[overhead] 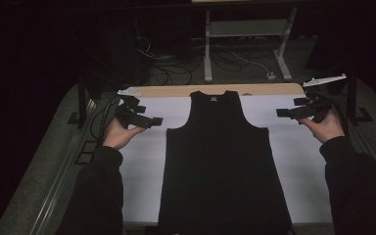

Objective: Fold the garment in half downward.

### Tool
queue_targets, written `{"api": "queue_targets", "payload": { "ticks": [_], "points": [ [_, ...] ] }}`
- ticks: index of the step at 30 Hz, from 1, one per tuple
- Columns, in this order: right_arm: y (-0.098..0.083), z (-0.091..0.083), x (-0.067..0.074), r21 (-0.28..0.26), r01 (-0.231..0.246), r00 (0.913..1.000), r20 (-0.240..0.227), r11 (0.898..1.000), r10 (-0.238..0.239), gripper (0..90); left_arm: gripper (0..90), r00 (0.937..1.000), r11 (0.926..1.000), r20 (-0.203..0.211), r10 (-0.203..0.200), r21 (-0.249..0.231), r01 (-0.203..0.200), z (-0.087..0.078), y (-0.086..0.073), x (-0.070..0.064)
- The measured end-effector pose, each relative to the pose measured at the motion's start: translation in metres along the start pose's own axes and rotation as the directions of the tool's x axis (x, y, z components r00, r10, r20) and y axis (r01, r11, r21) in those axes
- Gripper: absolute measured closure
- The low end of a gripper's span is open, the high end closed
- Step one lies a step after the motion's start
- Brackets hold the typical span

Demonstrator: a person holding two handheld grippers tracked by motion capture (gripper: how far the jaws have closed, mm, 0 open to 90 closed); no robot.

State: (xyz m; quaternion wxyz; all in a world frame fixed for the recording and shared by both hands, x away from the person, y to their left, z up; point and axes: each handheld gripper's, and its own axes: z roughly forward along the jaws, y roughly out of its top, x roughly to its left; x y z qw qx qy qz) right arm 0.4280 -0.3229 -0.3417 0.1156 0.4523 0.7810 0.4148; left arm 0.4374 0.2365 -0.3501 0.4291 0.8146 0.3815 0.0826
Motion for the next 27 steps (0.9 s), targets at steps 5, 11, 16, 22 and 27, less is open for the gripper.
{"api": "queue_targets", "payload": {
  "ticks": [5,11,16,22,27],
  "points": [
    [-0.001,0.008,-0.004,0.002,-0.014,0.9999,-0.001,1.0,0.014,0.0,0.0,0.9998,0.9998,-0.002,-0.021,-0.004,0.021,0.005,-0.002,0.006],
    [-0.003,0.018,-0.007,0.006,-0.021,0.9998,-0.007,1.0,0.021,0.0,0.0,0.9995,0.9994,0.003,-0.033,-0.009,0.033,0.015,-0.004,0.011],
    [-0.005,0.023,-0.006,0.01,-0.016,0.9997,-0.015,1.0,0.017,0.0,0.0,0.9998,0.9997,0.007,-0.021,0.014,0.021,0.023,-0.005,0.01],
    [-0.008,0.031,-0.01,0.004,-0.038,0.999,-0.024,0.999,0.038,0.0,0.0,0.999,0.9991,0.015,-0.043,0.006,0.043,0.031,-0.007,0.013],
    [-0.012,0.036,-0.011,0.006,-0.041,0.999,-0.015,0.999,0.041,0.0,0.0,0.9976,0.998,0.029,-0.064,0.0,0.064,0.04,-0.01,0.014]
  ]
}}
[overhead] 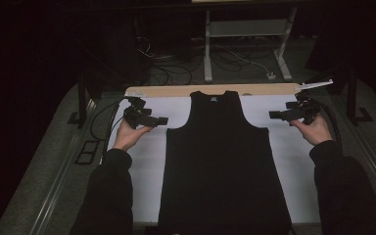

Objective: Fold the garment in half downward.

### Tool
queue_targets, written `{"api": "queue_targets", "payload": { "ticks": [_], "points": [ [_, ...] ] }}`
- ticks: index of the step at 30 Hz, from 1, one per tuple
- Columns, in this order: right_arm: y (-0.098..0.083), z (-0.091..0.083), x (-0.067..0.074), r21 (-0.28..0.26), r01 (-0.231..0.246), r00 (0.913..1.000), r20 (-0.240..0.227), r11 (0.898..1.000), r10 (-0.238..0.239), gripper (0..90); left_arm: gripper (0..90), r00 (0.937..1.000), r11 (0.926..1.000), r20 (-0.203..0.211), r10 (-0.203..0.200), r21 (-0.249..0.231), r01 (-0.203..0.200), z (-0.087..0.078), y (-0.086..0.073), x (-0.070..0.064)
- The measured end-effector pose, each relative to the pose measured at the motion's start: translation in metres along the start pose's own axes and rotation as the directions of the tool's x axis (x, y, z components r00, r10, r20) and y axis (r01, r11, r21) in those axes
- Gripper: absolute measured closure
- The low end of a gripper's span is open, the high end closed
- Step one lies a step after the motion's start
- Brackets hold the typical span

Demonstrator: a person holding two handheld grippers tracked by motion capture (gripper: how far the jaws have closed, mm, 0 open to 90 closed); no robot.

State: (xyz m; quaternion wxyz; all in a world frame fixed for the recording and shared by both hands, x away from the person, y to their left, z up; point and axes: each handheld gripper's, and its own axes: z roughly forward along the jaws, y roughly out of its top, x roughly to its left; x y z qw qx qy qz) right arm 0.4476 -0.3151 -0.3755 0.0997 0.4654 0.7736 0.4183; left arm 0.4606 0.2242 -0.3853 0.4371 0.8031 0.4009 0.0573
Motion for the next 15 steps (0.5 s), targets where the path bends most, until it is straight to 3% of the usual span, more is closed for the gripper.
{"api": "queue_targets", "payload": {
  "ticks": [15],
  "points": [
    [-0.018,0.027,-0.007,0.054,-0.036,0.9993,-0.013,0.998,0.036,0.0,0.0,1.0,0.9976,0.006,-0.004,0.07,0.004,0.023,-0.008,0.005]
  ]
}}
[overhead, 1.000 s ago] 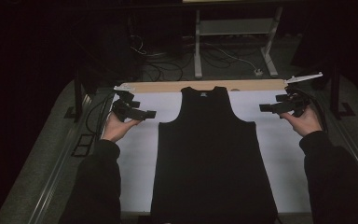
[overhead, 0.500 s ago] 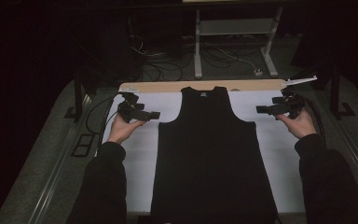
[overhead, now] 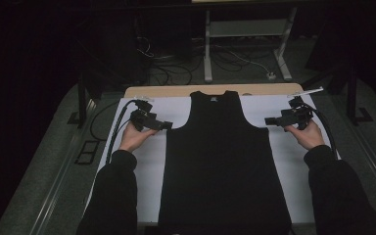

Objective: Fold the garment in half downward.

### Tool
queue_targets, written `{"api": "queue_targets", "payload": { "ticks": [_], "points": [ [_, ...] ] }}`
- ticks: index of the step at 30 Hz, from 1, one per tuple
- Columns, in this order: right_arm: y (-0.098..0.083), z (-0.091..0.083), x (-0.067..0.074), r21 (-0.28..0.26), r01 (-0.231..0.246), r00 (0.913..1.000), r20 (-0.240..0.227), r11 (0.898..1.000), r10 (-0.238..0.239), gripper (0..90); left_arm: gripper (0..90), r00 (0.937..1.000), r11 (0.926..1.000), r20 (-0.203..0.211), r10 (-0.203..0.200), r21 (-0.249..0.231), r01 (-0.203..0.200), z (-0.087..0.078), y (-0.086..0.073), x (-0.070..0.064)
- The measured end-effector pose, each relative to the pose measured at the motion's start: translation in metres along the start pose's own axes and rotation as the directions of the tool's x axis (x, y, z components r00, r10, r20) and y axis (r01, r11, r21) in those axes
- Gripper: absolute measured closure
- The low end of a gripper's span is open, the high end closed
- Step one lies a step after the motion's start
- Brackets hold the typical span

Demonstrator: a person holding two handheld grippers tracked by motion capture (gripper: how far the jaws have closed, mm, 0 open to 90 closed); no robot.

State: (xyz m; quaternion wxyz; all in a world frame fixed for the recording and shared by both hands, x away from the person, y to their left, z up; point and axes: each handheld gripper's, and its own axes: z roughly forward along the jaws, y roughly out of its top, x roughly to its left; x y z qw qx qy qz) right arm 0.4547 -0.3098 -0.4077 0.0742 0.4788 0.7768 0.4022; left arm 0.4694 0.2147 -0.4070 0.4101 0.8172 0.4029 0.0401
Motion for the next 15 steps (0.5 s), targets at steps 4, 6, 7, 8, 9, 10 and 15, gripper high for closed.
{"api": "queue_targets", "payload": {
  "ticks": [4,6,7,8,9,10,15],
  "points": [
    [-0.002,0.005,-0.004,0.013,-0.012,0.9999,0.004,1.0,0.012,0.0,0.0,1.0,1.0,-0.001,0.0,0.008,0.0,0.003,-0.001,0.002],
    [-0.003,0.008,-0.006,0.025,-0.016,0.9998,0.014,1.0,0.016,0.0,0.0,1.0,1.0,-0.002,-0.002,0.01,0.002,0.003,-0.002,0.002],
    [-0.004,0.009,-0.007,0.029,-0.02,0.9997,0.015,0.999,0.02,0.0,0.0,1.0,0.9999,-0.002,-0.001,0.011,0.001,0.004,-0.002,0.002],
    [-0.006,0.011,-0.009,0.033,-0.025,0.9996,0.015,0.999,0.025,0.0,0.0,1.0,0.9999,-0.001,-0.005,0.01,0.005,0.004,-0.002,0.002],
    [-0.007,0.012,-0.01,0.036,-0.035,0.9993,0.012,0.999,0.035,0.0,0.0,1.0,0.9999,0.001,-0.002,0.013,0.002,0.005,-0.003,0.003],
    [-0.009,0.013,-0.012,0.04,-0.038,0.9992,0.013,0.998,0.038,0.0,0.0,1.0,0.9999,0.004,-0.004,0.016,0.004,0.005,-0.003,0.003],
    [-0.015,0.017,-0.017,0.055,-0.061,0.9981,0.014,0.997,0.06,0.0,0.0,1.0,0.9992,0.005,-0.001,0.039,0.001,0.008,-0.005,0.005]
  ]
}}
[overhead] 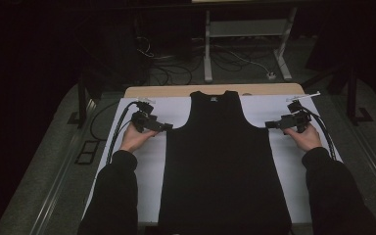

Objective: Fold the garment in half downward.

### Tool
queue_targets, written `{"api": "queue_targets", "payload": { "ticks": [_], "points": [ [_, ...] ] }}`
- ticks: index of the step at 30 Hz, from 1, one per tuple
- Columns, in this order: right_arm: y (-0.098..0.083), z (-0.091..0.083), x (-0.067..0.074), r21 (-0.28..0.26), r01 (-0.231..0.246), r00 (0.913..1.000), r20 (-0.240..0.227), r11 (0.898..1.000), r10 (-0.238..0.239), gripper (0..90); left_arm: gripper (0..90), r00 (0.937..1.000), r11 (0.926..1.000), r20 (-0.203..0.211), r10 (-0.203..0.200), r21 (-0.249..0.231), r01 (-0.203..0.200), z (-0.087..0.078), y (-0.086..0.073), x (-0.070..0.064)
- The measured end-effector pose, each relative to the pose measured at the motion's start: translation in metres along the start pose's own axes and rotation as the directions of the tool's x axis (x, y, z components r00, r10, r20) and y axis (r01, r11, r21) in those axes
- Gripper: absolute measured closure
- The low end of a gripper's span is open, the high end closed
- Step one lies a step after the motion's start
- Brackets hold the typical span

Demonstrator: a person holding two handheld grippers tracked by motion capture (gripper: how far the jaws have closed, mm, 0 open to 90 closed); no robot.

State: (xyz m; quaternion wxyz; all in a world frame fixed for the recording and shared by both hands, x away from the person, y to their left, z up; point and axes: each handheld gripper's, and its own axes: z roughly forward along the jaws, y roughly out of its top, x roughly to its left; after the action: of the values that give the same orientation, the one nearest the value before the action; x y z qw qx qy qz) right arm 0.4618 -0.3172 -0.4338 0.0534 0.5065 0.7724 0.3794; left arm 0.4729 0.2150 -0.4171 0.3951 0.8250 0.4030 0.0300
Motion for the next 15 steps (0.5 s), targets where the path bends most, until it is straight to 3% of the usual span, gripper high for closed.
{"api": "queue_targets", "payload": {
  "ticks": [5,15],
  "points": [
    [-0.003,0.005,0.001,0.028,0.016,0.9996,0.021,0.999,-0.017,1.1,0.0,1.0,0.9999,0.009,-0.003,0.015,0.003,0.004,-0.002,0.002],
    [-0.004,0.011,0.012,0.013,0.049,0.9984,-0.03,0.999,-0.048,13.8,0.0,0.9995,0.9992,0.028,-0.014,0.038,0.013,0.013,-0.005,-0.001]
  ]
}}
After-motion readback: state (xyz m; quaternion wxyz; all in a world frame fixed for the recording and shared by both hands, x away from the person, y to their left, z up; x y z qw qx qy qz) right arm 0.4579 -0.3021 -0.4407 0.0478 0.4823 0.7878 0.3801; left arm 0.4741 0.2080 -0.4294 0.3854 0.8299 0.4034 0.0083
